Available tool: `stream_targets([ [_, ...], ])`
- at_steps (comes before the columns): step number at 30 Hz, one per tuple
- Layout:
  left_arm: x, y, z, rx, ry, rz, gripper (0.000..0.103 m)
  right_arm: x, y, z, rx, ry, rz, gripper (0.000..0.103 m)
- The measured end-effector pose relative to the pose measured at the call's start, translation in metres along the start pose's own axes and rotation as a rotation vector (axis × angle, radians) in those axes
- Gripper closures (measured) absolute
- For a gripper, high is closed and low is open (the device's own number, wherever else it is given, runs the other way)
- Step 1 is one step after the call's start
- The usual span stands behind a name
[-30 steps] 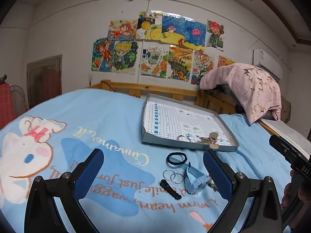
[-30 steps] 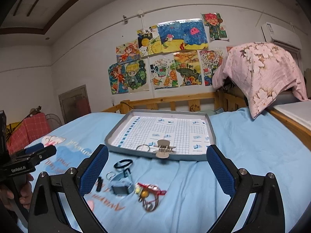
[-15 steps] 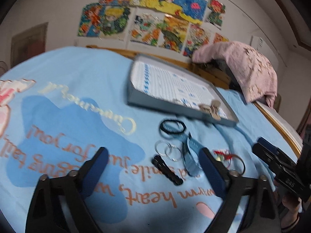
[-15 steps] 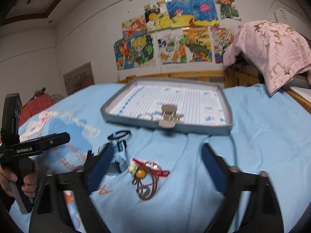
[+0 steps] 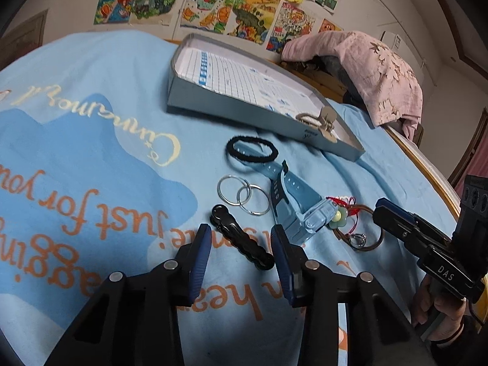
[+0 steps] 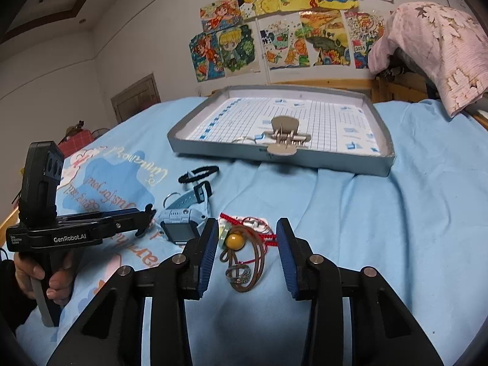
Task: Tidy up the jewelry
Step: 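Grasp the black beaded bracelet with the left tool while the right tool grasps the brown beaded cord, then carry the bracelet and cord into the grey tray and open both tools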
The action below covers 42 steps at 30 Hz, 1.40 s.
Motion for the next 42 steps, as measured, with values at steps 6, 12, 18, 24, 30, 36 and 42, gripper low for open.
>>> stream_targets([
  [6, -0.001, -0.003, -0.008, -0.041, -0.005, 0.001, 0.065, 0.0, -0.005, -0.005, -0.038, 0.0, -0.009, 0.072],
  [12, -0.002, -0.004, -0.012, -0.057, 0.006, 0.003, 0.075, 0.001, -0.01, -0.01, -0.075, -0.015, -0.013, 0.08],
  [18, -0.002, -0.005, -0.013, -0.059, -0.002, 0.01, 0.089, 0.0, -0.01, -0.011, -0.078, -0.016, -0.013, 0.097],
  [24, -0.002, -0.005, -0.011, -0.046, -0.01, 0.008, 0.09, -0.003, -0.008, -0.004, -0.038, -0.005, -0.002, 0.099],
  [30, -0.002, -0.003, 0.0, 0.001, -0.049, 0.019, 0.09, -0.005, -0.001, 0.014, 0.046, 0.016, 0.005, 0.099],
  [36, 0.0, 0.009, 0.022, 0.089, -0.096, 0.038, 0.09, -0.006, 0.011, 0.027, 0.11, 0.031, 0.001, 0.099],
  [42, 0.009, 0.024, 0.036, 0.131, -0.108, 0.017, 0.09, -0.006, 0.032, 0.033, 0.156, 0.052, -0.018, 0.099],
])
Point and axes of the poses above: each gripper's, at about its wrist camera, not at the fingertips, and z roughly against the way its jaws point, x to its right, y to its top, the point moved 3 cm from there along -z, roughly the way its jaws point, and after that the axes turned 8 degrees about x, right-handed, at the moved point
